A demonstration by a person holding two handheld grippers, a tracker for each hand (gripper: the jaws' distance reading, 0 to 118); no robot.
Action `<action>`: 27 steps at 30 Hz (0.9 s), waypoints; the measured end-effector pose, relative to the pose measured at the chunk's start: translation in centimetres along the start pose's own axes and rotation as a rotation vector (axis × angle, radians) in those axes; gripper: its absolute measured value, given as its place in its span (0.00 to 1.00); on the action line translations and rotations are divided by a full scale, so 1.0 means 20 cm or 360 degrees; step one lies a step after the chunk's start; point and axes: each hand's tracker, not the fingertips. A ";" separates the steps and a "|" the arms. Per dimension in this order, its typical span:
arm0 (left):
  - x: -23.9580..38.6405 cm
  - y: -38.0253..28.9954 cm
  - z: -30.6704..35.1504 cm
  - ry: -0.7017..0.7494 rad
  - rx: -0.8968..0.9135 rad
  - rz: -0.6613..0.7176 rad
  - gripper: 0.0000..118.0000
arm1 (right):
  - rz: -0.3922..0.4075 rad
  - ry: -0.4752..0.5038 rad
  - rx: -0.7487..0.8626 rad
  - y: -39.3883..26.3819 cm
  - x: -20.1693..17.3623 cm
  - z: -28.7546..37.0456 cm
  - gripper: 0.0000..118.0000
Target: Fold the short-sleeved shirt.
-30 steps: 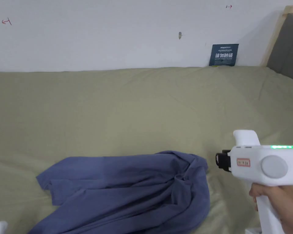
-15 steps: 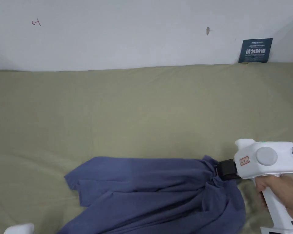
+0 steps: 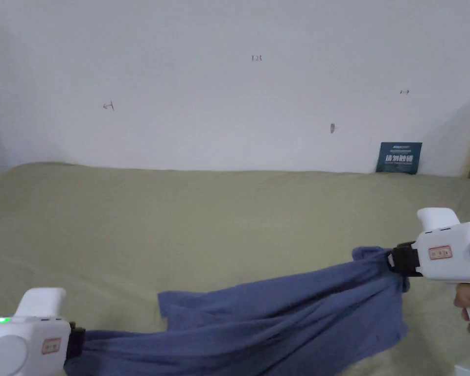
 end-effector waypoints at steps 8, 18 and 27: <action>-0.12 0.45 0.45 0.0036 0.0326 -0.0009 0.00 | -0.0082 -0.0125 0.0294 0.10 0.13 0.61 0.12; 0.01 0.75 0.63 -0.0105 0.0448 0.0073 0.00 | -0.0045 -0.0237 0.0431 0.26 0.13 0.83 0.12; 0.06 1.05 0.51 -0.0074 0.0458 0.0125 0.00 | -0.0033 -0.0281 0.0481 0.55 0.15 0.68 0.12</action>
